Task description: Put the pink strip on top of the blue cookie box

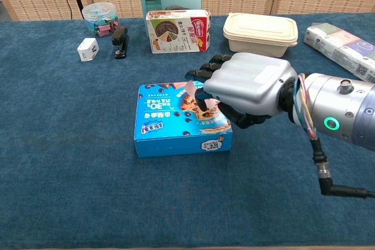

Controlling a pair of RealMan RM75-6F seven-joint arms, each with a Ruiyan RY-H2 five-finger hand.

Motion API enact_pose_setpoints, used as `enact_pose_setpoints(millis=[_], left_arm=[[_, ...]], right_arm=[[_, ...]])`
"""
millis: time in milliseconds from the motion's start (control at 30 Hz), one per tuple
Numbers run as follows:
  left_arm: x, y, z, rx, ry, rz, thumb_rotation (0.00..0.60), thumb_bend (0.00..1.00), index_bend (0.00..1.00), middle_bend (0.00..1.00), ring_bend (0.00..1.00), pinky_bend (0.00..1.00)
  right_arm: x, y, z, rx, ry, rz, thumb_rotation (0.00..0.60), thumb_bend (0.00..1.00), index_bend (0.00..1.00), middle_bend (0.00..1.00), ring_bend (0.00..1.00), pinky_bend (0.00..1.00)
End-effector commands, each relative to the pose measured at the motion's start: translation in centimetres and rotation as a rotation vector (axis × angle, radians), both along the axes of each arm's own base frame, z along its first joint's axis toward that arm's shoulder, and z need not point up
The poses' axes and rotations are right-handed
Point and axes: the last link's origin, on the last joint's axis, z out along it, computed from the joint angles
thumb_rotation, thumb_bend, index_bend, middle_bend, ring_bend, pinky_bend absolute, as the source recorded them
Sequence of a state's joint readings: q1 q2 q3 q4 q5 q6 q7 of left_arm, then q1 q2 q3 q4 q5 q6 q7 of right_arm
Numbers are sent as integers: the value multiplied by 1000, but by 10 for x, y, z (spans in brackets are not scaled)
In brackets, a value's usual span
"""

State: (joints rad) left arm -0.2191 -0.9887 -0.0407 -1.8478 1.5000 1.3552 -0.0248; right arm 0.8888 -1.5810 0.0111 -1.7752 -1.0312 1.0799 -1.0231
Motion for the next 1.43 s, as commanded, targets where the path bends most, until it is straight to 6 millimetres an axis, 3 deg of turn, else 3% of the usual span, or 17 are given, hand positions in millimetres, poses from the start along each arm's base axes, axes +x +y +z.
enact_pose_setpoints(millis=[33,200,267,300,367,433,600,767,1100,1433], left_arm=[[0,1,-1,-3,6,4,600,299,0,0,0,0],[-3,6,-4,-10,57,5,600,299,0,0,0,0],[-6,8,-6,-11,77,7,600,299,0,0,0,0],[-8,8,-8,-15,87,10,600,299,0,0,0,0],[-10,8,-12,-31,102,15,600,299,0,0,0,0],[-10,9,-14,-37,104,10,600,298,0,0,0,0],[-8,5,-18,-31,114,-12,600,298,0,0,0,0],[-11,-6,-19,-18,103,-18,600,295,0,0,0,0],[-38,-23,-12,32,73,34,600,292,0,0,0,0],[-45,-25,-10,50,77,53,600,293,0,0,0,0]], right_arm=[[2,-2,8,-16,-20,3,600,838,281,0,0,0],[2,-8,42,-82,-82,10,600,774,164,0,0,0],[-2,-9,64,-122,-111,8,600,550,96,0,0,0],[-5,-11,77,-156,-125,3,600,351,62,0,0,0],[-14,-14,103,-222,-152,-16,600,69,16,0,0,0],[-24,-16,123,-269,-180,-47,600,0,1,0,0,0],[-63,-13,171,-374,-235,-135,600,0,0,0,0,0],[-102,6,193,-400,-290,-185,600,0,0,0,0,0],[-176,50,194,-442,-328,-291,600,0,0,0,0,0],[-218,72,187,-507,-335,-359,600,0,0,0,0,0]])
